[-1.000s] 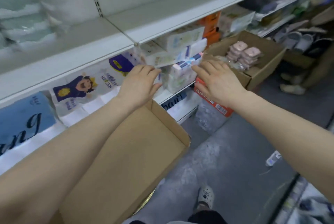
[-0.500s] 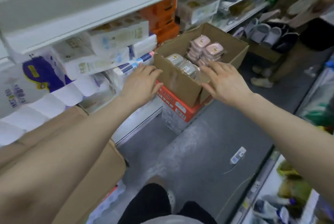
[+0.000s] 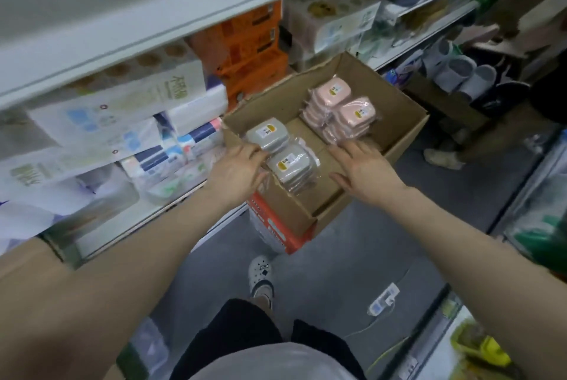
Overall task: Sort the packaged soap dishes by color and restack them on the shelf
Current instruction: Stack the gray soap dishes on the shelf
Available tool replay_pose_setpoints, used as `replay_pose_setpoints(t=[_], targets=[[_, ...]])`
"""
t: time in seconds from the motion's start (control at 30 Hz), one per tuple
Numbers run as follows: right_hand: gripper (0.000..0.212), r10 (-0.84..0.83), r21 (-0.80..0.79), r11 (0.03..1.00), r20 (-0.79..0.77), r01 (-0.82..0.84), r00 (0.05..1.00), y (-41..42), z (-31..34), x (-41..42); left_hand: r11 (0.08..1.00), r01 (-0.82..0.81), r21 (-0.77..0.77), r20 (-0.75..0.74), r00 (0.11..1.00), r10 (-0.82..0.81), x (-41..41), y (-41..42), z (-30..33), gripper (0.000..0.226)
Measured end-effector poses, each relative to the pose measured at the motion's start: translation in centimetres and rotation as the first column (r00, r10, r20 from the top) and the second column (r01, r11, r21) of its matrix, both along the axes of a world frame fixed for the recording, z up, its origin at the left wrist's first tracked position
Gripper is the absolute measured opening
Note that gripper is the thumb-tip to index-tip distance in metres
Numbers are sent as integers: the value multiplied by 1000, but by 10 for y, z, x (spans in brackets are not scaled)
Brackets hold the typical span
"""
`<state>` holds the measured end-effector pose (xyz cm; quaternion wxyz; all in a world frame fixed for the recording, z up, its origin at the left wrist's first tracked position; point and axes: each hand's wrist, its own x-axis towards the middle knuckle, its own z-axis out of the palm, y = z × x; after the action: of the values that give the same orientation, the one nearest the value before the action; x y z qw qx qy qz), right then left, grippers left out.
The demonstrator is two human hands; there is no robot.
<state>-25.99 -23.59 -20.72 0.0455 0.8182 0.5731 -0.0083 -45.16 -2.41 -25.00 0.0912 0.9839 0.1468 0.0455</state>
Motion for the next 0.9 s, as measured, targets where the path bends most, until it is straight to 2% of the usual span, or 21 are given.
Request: replay_pose_setpoints(t=[0.17,0.27,0.53,0.77,0.9], targets=[[68,84,-54,994,-126,-91,989,45,-30,40,995,-42,-93,-79,996,34,30,16,-24,43],[73,170,-125,973,-183,-194,968,72,-53,53,992,-69,-109,-66,996,62,35,18,-38,39],[98,420,-260,833,-276,-488,865,124,-111,76,966,-237,-102,-29,971,235,43,3,-41,44],[103,562,-115,778,-311,-618,766,112,-116,127,862,-497,102,-126,853,507,83,-7,-36,34],[100,540,-24,828,-235,-560,808,102,-99,185,827,-532,182,-259,786,562,123,2,-28,45]])
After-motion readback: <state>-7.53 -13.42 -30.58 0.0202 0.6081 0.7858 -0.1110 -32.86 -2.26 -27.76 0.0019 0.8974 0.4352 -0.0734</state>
